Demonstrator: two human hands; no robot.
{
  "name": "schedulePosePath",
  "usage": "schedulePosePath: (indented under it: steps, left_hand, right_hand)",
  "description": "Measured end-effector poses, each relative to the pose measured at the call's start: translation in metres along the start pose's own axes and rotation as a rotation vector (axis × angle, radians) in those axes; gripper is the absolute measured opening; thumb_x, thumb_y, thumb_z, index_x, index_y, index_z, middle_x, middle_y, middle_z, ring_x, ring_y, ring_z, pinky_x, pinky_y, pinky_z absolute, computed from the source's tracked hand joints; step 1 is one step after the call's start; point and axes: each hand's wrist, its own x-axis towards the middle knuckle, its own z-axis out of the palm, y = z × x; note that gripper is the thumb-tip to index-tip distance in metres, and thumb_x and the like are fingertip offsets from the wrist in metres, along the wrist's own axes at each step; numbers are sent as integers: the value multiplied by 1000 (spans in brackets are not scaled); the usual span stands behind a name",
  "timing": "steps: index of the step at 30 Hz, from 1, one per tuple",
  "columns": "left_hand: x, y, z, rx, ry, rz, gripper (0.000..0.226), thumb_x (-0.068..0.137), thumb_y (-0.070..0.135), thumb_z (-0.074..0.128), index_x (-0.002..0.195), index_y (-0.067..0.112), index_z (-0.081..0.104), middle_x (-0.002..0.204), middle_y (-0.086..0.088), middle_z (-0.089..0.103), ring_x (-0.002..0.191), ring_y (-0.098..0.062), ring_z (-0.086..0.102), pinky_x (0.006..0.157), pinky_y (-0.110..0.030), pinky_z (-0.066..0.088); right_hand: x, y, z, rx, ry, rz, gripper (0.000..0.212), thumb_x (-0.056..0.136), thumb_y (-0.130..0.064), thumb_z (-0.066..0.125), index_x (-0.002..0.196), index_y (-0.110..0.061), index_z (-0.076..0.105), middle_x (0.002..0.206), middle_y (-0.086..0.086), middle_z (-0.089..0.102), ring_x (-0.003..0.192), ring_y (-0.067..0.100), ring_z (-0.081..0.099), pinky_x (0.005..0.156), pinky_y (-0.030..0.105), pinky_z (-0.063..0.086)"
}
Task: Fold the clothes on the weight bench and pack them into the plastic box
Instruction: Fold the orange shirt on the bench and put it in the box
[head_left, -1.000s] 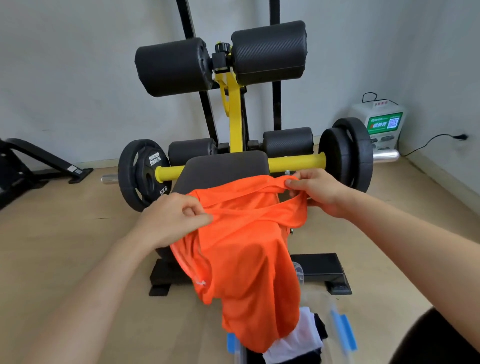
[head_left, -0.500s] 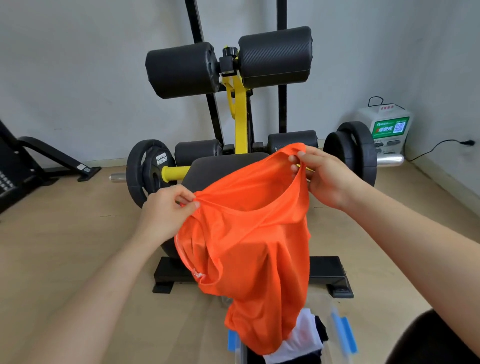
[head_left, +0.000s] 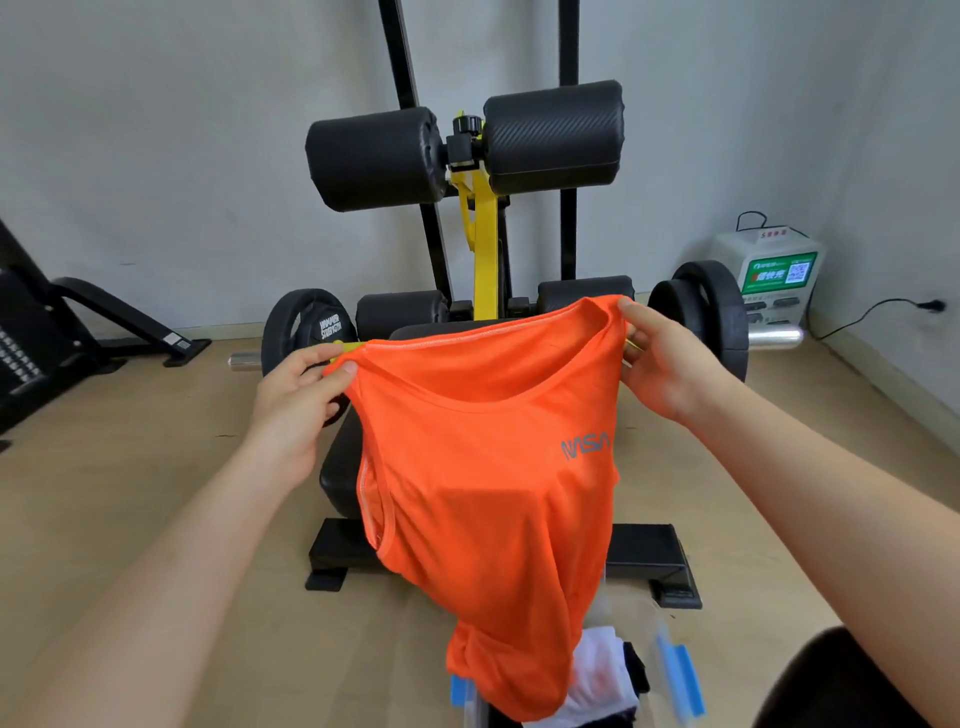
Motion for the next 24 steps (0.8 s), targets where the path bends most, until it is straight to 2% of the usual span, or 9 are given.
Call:
schedulePosePath:
  steps: [4,6,8,10,13,16,19,21,24]
  left_hand:
    - [2,8,-5,-240,57,-71,21,94,6,64,103,25,64,92,8,74,86,-9,70,79,-27,52]
    - [2,13,-9,-279,98,-58,21,95,6,62,100,26,64,93,6,72,79,-7,70,74,-26,53]
    - [-3,21,-12,-275,134,-18,22,95,6,60,96,27,63,92,6,71,73,-5,69,69,-25,54]
    - [-11,31,-14,-275,158,14,22,96,5,60,92,27,63,86,8,71,70,-5,67,65,-23,54]
    - [-27,52,-24,-294,132,36,20,97,5,57,90,24,62,79,7,71,70,-6,65,60,-21,52]
    - [-42,79,-40,-376,37,87,19,96,5,56,90,21,63,86,-1,72,80,-13,67,71,-25,56]
    - [-56,95,-53,-313,53,145,19,97,6,56,92,24,62,86,2,69,71,-8,64,61,-21,53]
    - [-61,86,-56,-161,126,142,19,96,6,59,93,24,63,86,3,67,65,-7,60,55,-20,47]
    - [-59,64,-56,-70,215,148,17,94,5,64,92,22,65,86,2,68,70,-7,60,59,-21,46]
  right_hand:
    - [-7,-14,8,-9,-125,-68,20,95,-27,60,78,-27,71,78,-7,64,78,10,59,77,26,47]
    - [-12,-20,13,-28,-161,-111,14,95,-24,60,91,-24,73,84,-5,65,77,10,58,76,26,45]
    - [-18,-24,16,-76,-162,-151,20,94,-19,62,111,-15,73,88,0,65,74,10,59,73,25,45]
    - [-28,-28,22,-178,-186,-173,25,92,-14,64,115,-13,72,92,0,69,76,10,62,73,26,46]
    - [-52,-39,33,-294,-378,-127,26,88,-15,66,113,-12,72,94,1,72,79,12,65,74,27,51]
    - [-71,-57,37,-130,-542,-104,27,88,-18,62,114,-16,70,92,1,71,76,12,65,73,27,55]
    - [-78,-63,39,10,-478,-133,32,94,-15,59,125,-16,65,103,3,70,83,13,67,80,29,56]
    - [-82,-56,40,-110,-352,-142,35,93,-9,61,128,-14,65,96,3,72,76,12,68,74,30,55]
    - [-86,-42,39,-313,-241,-164,36,88,-5,68,123,-15,68,88,0,71,80,13,69,78,32,53]
